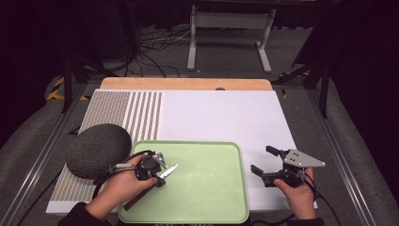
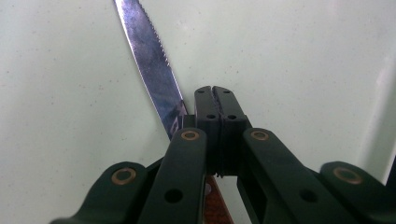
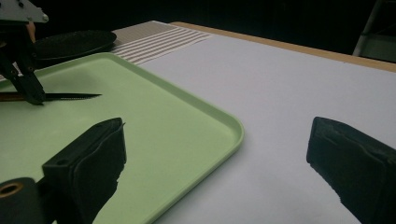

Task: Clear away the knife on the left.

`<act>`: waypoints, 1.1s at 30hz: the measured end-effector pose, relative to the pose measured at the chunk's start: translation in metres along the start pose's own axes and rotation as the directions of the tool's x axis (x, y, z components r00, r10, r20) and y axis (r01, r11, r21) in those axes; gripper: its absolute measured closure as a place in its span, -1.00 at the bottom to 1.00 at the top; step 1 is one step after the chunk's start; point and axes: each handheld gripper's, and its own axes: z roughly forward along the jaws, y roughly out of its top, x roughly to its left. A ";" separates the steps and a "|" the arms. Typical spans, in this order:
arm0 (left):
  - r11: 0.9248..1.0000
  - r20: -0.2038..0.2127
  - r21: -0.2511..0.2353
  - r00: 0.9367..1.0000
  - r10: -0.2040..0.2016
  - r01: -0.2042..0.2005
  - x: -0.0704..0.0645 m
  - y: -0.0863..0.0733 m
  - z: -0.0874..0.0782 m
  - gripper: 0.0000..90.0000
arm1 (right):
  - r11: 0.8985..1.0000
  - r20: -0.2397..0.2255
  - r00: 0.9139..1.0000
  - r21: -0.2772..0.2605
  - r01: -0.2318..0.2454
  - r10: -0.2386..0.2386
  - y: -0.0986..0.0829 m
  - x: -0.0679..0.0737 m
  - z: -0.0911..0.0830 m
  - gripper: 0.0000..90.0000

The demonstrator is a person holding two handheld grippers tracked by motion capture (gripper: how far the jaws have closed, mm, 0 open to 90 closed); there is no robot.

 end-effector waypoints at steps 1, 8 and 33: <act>1.000 0.000 0.001 1.000 -0.001 0.001 0.000 0.000 0.000 1.00 | 1.000 -0.002 1.000 -0.001 0.000 0.000 0.000 0.000 0.000 -0.87; 1.000 -0.001 0.006 1.000 0.003 -0.003 0.000 -0.001 -0.001 1.00 | 1.000 -0.001 1.000 0.000 -0.001 0.001 0.000 0.000 0.000 -0.87; 1.000 0.005 0.018 1.000 -0.006 0.006 0.003 -0.011 -0.005 1.00 | 1.000 -0.006 1.000 0.010 -0.001 0.001 -0.001 0.000 0.002 -0.87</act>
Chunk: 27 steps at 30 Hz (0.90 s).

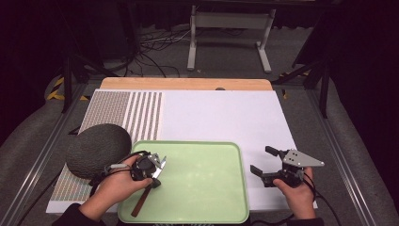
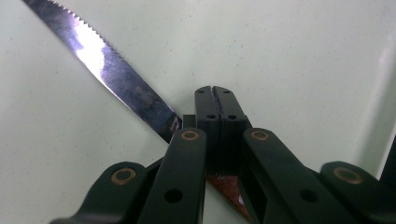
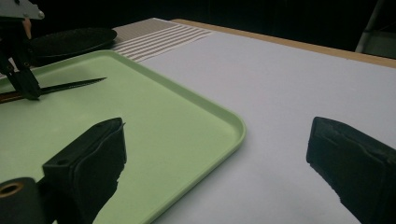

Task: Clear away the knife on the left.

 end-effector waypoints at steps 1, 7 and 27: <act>1.000 0.001 0.004 1.000 -0.001 0.001 0.000 0.000 0.000 1.00 | 1.000 0.000 1.000 -0.001 -0.001 0.001 0.000 0.000 0.000 -0.87; 1.000 0.001 0.004 1.000 -0.008 0.008 0.000 -0.003 -0.001 1.00 | 1.000 0.000 1.000 -0.001 -0.002 0.002 0.000 0.000 0.000 -0.87; 0.999 0.007 -0.018 0.999 -0.051 0.051 0.006 -0.018 -0.006 1.00 | 1.000 -0.001 1.000 0.007 -0.001 0.001 -0.001 0.000 0.001 -0.87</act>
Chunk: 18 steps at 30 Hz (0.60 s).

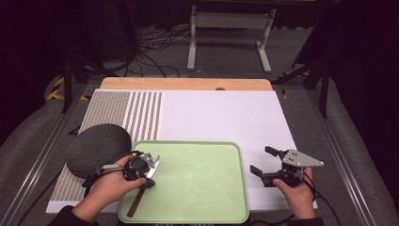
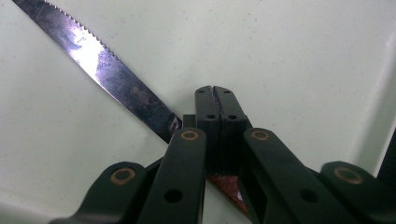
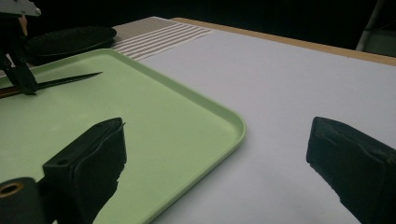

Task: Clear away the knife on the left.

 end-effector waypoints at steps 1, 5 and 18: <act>1.000 -0.002 -0.001 1.000 0.005 -0.005 0.001 -0.001 0.000 1.00 | 1.000 0.000 1.000 0.000 0.000 0.000 0.000 0.000 0.000 -0.87; 1.000 -0.003 -0.004 1.000 -0.005 0.005 0.002 -0.004 -0.001 1.00 | 1.000 0.000 1.000 0.000 0.000 0.000 0.000 0.000 0.000 -0.87; 1.000 -0.003 0.000 1.000 -0.013 0.013 0.004 -0.011 -0.005 1.00 | 1.000 0.001 1.000 0.001 -0.002 0.002 0.000 0.000 0.000 -0.87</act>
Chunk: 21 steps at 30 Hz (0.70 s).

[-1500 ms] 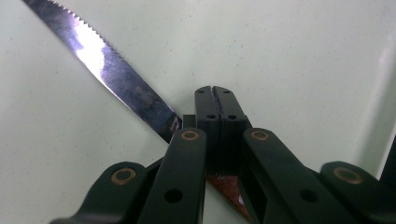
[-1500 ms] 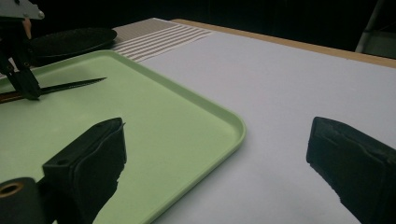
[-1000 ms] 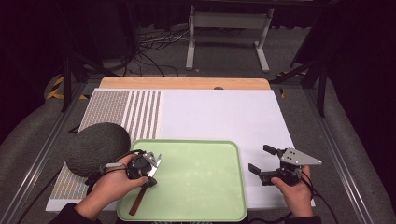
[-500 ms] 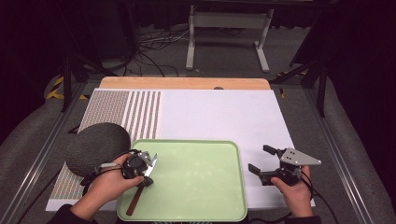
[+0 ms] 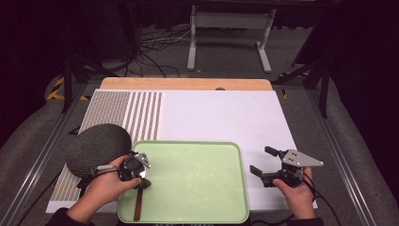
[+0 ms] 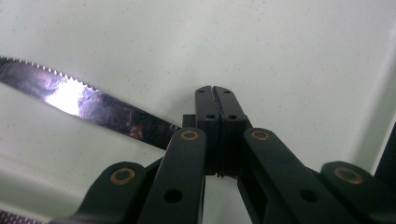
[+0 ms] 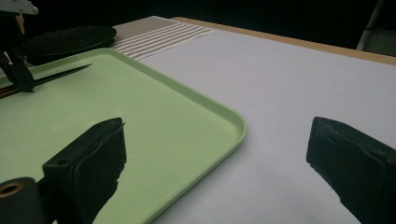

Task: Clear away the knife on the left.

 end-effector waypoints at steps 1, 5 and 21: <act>1.000 0.000 0.001 1.000 -0.004 0.004 0.000 -0.001 0.000 1.00 | 1.000 0.000 1.000 0.000 0.000 0.000 0.000 0.000 0.000 -0.87; 1.000 0.001 -0.001 1.000 0.002 -0.002 0.000 -0.002 0.000 1.00 | 1.000 0.001 1.000 0.001 0.000 0.000 0.000 0.000 0.000 -0.87; 0.999 0.006 0.039 1.000 0.021 -0.021 -0.011 -0.004 -0.001 0.96 | 1.000 -0.001 1.000 0.002 0.002 -0.002 0.000 0.000 0.001 -0.87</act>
